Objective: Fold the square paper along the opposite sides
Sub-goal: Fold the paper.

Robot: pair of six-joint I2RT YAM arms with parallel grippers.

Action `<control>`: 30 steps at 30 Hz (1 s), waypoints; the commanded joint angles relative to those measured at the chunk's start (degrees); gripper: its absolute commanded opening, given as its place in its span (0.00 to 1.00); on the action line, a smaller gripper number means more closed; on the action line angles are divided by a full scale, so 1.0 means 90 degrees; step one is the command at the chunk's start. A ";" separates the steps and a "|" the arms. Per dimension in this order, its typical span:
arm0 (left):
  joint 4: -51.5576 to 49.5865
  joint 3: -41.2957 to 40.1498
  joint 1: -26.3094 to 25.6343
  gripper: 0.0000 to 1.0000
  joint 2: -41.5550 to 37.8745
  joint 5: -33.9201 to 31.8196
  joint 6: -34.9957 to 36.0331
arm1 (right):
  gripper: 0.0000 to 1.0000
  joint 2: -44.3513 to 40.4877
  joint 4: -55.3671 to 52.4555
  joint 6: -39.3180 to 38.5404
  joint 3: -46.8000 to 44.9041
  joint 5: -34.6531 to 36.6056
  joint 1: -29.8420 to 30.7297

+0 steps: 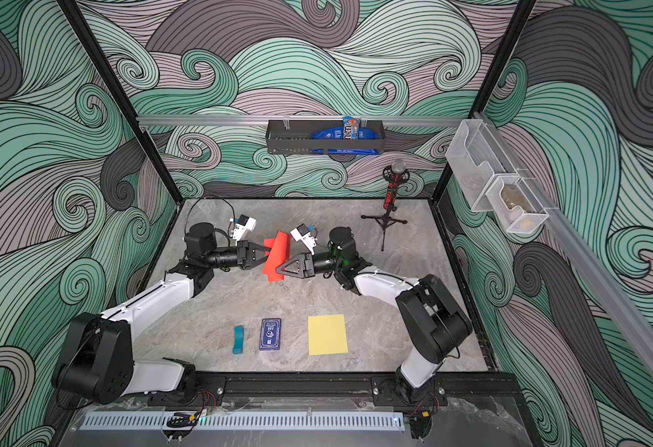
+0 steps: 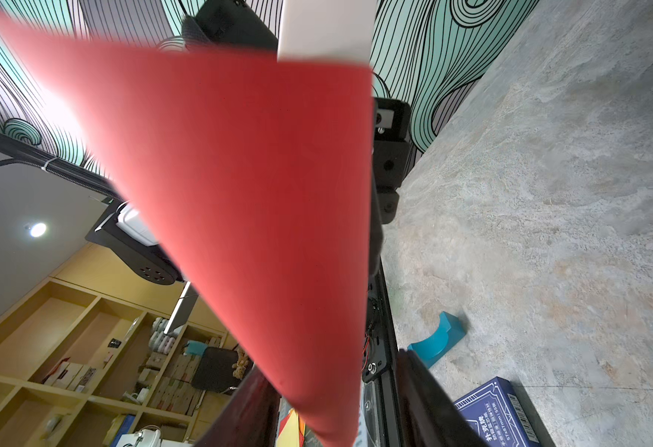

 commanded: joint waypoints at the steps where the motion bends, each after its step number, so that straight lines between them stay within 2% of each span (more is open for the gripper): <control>1: 0.0054 0.0158 0.0064 0.00 -0.0160 0.0098 0.0047 | 0.45 0.0087 0.0099 -0.0047 0.0085 -0.0161 0.0040; 8: 0.0054 0.0145 0.0074 0.00 -0.0180 0.0098 0.0038 | 0.39 0.0068 0.0219 0.0005 0.0027 -0.0204 0.0041; 25: 0.0061 0.0155 0.0103 0.00 -0.0239 0.0108 -0.0001 | 0.37 0.0004 -0.0191 -0.0284 -0.0015 -0.0207 0.0000; 30: 0.0064 0.0155 0.0103 0.00 -0.0248 0.0108 0.0003 | 0.33 0.0004 -0.0201 -0.0299 0.0038 -0.0215 0.0000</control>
